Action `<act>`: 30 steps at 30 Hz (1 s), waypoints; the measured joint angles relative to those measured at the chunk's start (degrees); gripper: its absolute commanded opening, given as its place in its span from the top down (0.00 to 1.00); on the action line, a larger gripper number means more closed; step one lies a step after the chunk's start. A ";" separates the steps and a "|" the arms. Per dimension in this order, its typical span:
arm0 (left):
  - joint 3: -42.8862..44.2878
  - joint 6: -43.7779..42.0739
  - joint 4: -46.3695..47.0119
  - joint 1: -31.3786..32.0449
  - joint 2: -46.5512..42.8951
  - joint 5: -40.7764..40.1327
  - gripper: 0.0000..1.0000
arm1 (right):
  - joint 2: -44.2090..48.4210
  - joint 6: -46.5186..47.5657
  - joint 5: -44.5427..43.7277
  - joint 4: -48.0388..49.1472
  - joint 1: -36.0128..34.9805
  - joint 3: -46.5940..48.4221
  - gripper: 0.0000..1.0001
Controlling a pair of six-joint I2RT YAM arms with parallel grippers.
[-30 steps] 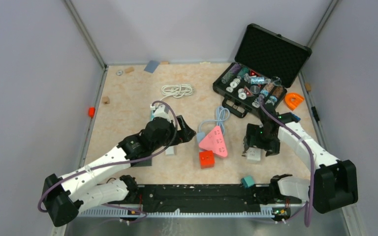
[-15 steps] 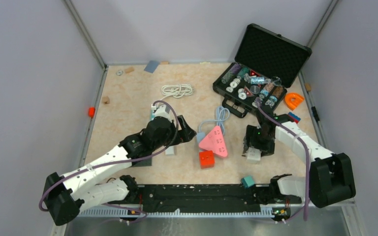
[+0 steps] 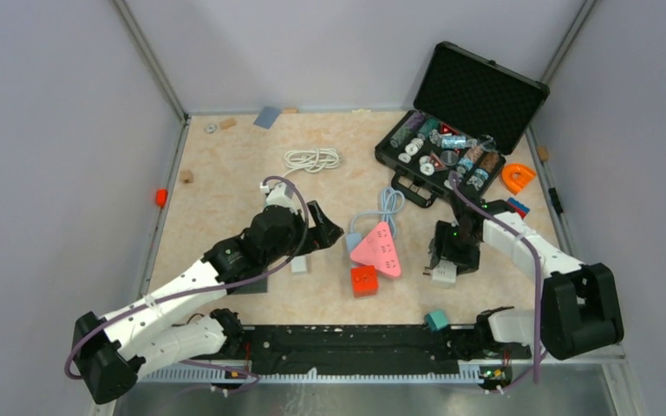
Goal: Insert the plug
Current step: Pick up the plug from the center of the board.
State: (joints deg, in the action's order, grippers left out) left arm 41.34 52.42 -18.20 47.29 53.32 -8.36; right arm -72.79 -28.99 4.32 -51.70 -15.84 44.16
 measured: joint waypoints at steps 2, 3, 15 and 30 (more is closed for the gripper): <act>0.00 0.00 0.00 -0.07 -0.26 0.00 0.01 | -1.01 0.04 0.31 0.35 0.00 0.07 0.33; 0.00 0.02 0.00 -0.07 -0.35 0.00 0.01 | -2.16 0.11 0.59 0.76 0.00 -0.04 0.33; 0.00 0.52 0.17 -0.81 -0.35 0.07 0.01 | -3.78 2.43 1.29 -0.09 0.00 1.95 1.00; 2.73 7.06 0.20 -8.17 1.75 8.35 0.01 | -2.05 10.29 1.92 -1.97 -4.61 28.63 1.00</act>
State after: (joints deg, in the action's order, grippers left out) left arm 44.07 59.48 -18.00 39.11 55.07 -0.01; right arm -74.85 -18.70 6.24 -53.67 -20.45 72.79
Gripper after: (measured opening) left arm 0.986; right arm 0.610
